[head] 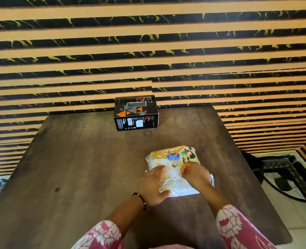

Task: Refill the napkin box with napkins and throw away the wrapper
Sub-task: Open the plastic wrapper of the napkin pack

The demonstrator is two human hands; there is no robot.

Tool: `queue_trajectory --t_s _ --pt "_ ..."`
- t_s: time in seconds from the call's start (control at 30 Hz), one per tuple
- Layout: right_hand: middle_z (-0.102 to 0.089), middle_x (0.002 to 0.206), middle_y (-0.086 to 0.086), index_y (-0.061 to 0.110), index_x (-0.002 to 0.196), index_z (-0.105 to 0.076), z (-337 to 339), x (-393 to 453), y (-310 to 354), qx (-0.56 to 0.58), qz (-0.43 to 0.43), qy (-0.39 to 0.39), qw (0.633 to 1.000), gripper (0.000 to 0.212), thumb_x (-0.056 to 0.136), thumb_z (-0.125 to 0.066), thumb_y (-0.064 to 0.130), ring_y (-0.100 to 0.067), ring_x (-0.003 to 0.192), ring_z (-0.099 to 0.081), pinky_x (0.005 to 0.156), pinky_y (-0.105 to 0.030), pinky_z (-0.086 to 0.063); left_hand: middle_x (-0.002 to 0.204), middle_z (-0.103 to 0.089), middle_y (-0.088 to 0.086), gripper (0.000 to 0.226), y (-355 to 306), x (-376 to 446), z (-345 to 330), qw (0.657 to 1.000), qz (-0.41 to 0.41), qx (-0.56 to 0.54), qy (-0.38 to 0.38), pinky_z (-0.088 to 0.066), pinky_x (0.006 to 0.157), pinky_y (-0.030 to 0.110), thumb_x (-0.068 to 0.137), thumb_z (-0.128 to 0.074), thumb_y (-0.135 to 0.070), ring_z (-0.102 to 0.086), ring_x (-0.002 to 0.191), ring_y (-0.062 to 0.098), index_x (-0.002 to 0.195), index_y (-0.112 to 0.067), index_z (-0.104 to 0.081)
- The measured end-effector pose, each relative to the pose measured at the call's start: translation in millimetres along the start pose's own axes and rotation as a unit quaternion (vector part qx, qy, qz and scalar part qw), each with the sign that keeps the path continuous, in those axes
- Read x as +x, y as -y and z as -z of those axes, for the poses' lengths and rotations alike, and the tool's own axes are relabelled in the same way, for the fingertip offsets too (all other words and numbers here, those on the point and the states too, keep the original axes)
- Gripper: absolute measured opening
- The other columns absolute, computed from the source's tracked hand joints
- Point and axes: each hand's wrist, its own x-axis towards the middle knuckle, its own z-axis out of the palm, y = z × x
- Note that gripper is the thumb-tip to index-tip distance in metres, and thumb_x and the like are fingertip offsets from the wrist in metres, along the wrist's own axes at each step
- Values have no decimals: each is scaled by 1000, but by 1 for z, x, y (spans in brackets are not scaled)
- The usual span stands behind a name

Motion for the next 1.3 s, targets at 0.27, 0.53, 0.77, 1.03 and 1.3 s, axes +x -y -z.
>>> queue_trajectory --t_s 0.27,0.53,0.77,1.03,1.3 --pt "-60 79 12 18 77 -66 -6 -4 -28 125 149 -64 979 7 77 -68 12 -9 77 -55 64 -9 -38 156 -13 -6 90 -6 10 -9 994 72 77 1 1 116 49 78 -60 -46 -14 143 12 147 -23 -8" --pt "-60 69 14 23 97 -61 27 6 -29 193 185 -39 963 26 77 -70 8 0 69 -59 67 2 -37 156 -14 2 88 -15 53 20 991 121 65 2 -8 116 55 77 -63 -47 -20 142 22 144 -16 -16" --pt "-64 81 15 18 77 -68 13 -27 -69 93 263 34 960 7 77 -64 13 -1 81 -59 75 -21 -49 136 -48 3 96 -19 37 36 997 57 -55 20 -40 102 34 56 -48 -77 -48 122 19 130 -17 -45" --pt "-64 108 4 24 102 -62 -26 -43 -98 -29 262 59 963 24 85 -45 19 -14 105 -54 86 -28 -45 131 -43 0 73 -59 21 -3 988 14 146 51 -35 97 40 70 -57 -68 -39 122 24 127 -26 -43" --pt "-68 106 3 23 100 -66 -28 -41 -97 29 243 38 969 34 82 -37 18 -13 101 -59 85 -22 -43 117 -53 9 26 -68 19 -5 973 5 228 45 -47 82 40 89 -47 -22 -54 106 30 113 -13 -50"
